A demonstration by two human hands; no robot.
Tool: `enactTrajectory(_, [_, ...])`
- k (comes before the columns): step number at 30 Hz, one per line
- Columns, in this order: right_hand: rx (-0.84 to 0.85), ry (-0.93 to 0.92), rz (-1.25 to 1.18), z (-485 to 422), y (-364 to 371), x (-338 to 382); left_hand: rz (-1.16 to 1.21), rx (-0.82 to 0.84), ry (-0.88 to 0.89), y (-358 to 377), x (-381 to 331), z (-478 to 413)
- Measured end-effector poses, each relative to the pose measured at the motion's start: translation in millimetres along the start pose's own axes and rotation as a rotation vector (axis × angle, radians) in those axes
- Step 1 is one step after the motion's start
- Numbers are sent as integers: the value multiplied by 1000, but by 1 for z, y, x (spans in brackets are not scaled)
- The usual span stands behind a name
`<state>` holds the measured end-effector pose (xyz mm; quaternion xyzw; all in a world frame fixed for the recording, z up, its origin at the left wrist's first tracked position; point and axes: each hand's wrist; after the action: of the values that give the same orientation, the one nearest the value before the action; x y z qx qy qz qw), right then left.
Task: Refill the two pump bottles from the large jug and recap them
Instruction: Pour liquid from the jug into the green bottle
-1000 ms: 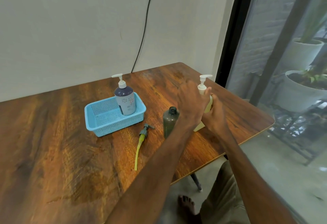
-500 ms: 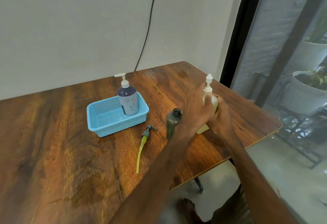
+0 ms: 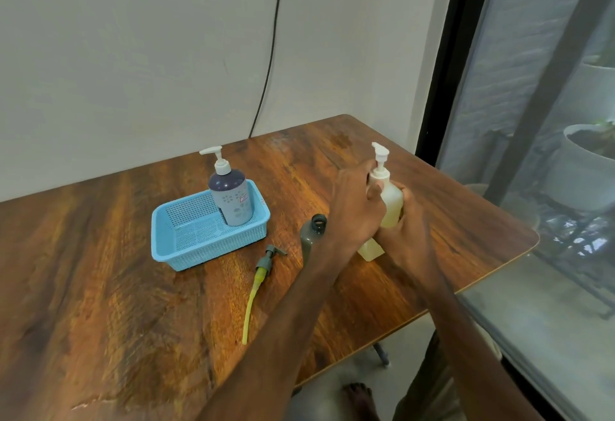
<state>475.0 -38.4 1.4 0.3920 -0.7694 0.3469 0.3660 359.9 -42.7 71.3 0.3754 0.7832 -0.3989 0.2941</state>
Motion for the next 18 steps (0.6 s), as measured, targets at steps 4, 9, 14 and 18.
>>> enactTrajectory(4, [4, 11, -53, 1, -2, 0, 61, -168, -90, 17, 1, 6])
enactTrajectory(9, [1, 36, -42, 1, -2, 1, -99, -330, -80, 25, -5, 0])
enactTrajectory(14, [16, 14, -24, 0, -3, 0, -129, -179, -58, 30, 0, -1])
enactTrajectory(18, [-4, -7, -18, 1, -3, -1, 37, -74, -28, 17, 0, 17])
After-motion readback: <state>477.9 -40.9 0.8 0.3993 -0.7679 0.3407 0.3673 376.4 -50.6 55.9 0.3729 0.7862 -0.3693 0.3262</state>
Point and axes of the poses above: each hand's wrist, its own z-axis away from the middle knuckle, its own y-axis out of the palm, x = y × z, and after that the axes turned 12 degrees about -x, right-handed
